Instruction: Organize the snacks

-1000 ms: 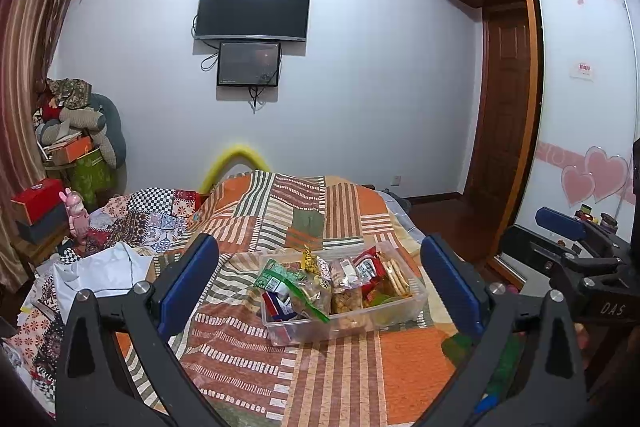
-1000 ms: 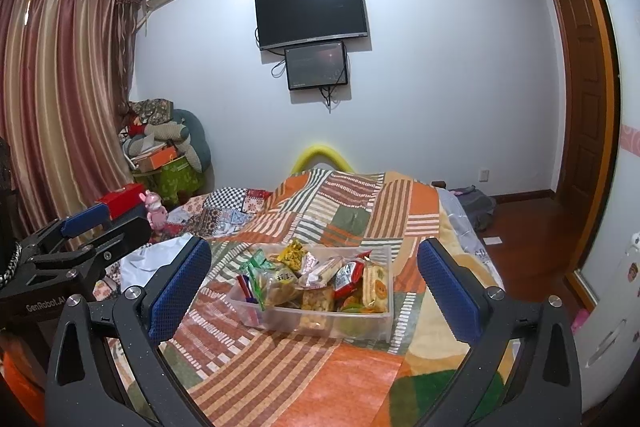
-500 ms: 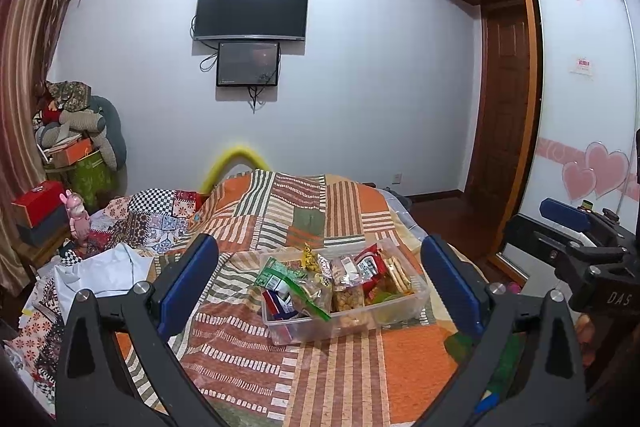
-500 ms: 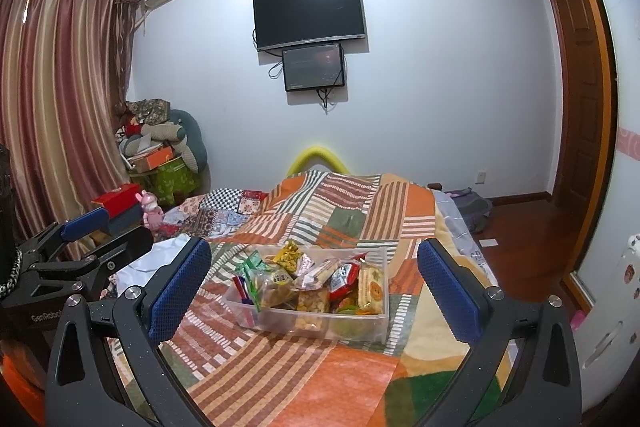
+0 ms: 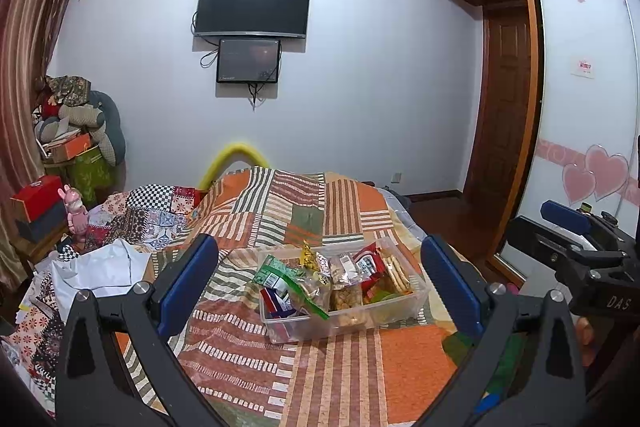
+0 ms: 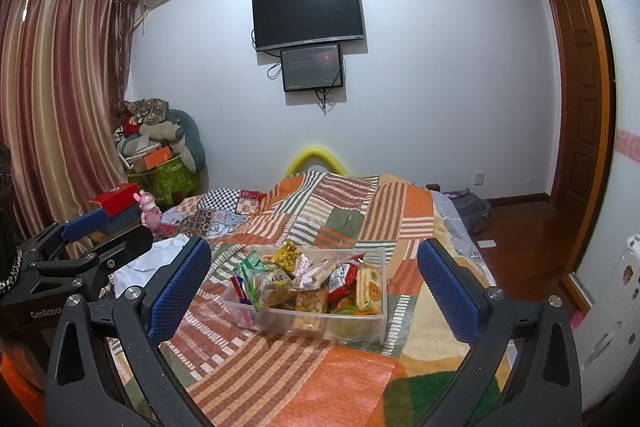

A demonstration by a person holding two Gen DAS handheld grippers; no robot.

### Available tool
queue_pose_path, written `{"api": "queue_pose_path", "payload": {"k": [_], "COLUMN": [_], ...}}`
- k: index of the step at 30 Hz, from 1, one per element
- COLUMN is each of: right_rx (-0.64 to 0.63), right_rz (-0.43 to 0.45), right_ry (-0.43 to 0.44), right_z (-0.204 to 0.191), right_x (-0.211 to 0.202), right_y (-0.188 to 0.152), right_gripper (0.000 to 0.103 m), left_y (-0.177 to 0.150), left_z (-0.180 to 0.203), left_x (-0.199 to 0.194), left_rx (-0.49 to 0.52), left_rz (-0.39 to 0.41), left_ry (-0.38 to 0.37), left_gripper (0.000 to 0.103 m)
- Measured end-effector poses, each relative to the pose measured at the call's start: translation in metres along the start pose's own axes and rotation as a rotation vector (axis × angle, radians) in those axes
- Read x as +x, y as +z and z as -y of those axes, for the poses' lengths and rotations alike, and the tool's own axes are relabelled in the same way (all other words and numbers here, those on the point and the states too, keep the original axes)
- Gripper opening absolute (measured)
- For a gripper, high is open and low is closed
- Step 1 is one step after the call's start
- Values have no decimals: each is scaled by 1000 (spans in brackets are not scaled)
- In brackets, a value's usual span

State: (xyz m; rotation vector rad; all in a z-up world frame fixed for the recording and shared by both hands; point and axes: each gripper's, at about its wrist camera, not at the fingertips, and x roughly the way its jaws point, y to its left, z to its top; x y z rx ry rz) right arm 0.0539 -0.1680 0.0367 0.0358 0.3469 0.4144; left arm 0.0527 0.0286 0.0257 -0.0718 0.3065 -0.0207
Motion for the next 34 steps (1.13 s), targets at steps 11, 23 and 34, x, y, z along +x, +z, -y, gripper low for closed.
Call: {"api": "queue_pose_path", "payload": {"k": [11,23,34], "right_rx": [-8,1,7], "right_rz": [-2,-5,1], "right_ry": [-1,8,12], "right_z": [1,3,4], "right_x": [2,4,3], "right_y": [1,-1,-2], "right_gripper": [103,103,103], "left_y": [-1,1,2], "left_z": [2,7,10], "left_x": [-1,-5,-5], "left_rx": [6,22,22], "left_rz": [1,10,3], "left_ry": [-22,-24,-28], "left_gripper": [103,103,103]}}
